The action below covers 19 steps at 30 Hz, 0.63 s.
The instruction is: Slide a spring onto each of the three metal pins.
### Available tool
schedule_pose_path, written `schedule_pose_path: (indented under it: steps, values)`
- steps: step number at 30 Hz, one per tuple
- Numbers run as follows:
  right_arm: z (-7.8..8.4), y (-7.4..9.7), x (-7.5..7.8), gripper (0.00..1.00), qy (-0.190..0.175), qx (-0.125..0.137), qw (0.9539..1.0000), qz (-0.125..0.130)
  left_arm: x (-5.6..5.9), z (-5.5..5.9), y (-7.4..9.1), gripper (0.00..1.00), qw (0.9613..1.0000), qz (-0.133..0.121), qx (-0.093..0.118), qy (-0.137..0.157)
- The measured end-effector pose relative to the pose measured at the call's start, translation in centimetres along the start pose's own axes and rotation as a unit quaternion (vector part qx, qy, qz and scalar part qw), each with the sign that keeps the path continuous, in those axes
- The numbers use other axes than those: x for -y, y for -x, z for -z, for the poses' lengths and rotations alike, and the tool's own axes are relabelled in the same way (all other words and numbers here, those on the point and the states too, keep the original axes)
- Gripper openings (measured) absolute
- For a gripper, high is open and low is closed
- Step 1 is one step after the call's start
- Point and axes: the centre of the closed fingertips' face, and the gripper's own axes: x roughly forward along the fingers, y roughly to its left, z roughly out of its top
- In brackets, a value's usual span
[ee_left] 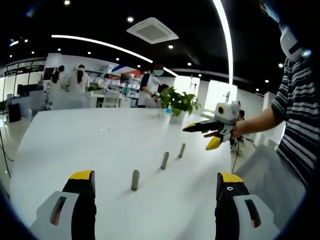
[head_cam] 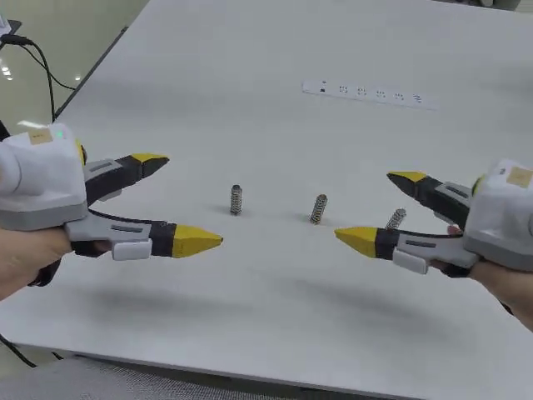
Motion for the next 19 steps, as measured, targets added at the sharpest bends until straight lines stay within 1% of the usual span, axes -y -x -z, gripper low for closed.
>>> schedule_pose_path:
  steps: [2,3,5,6,11,15,19]
  values:
    - [0.8,1.0,0.6,0.83,-0.014,0.001,0.9998,0.011,-0.1,-0.1,0.1,0.98,1.0000,-0.004,0.002,0.000]
    - [1.4,1.7,0.9,0.85,-0.017,0.000,0.9997,0.017,0.0,-0.1,0.2,0.98,1.0000,-0.005,0.001,-0.003]
    - [2.3,2.7,1.4,0.87,-0.025,-0.006,0.9993,0.027,0.1,-0.1,0.3,0.98,1.0000,-0.005,0.001,-0.004]
    - [2.8,3.3,1.6,0.87,-0.028,-0.010,0.9990,0.033,0.1,-0.1,0.3,0.98,1.0000,-0.006,0.000,-0.004]
    - [4.4,5.3,2.5,0.87,-0.042,-0.027,0.9973,0.054,0.3,-0.1,0.5,0.98,0.9999,-0.008,-0.002,-0.005]
    - [4.5,6.1,2.7,0.86,-0.047,-0.026,0.9965,0.063,0.2,0.0,0.6,0.98,0.9999,-0.010,-0.007,-0.007]
    - [4.5,6.1,2.6,0.85,-0.048,-0.028,0.9965,0.063,0.1,-0.1,0.7,0.98,0.9999,-0.013,-0.007,-0.003]
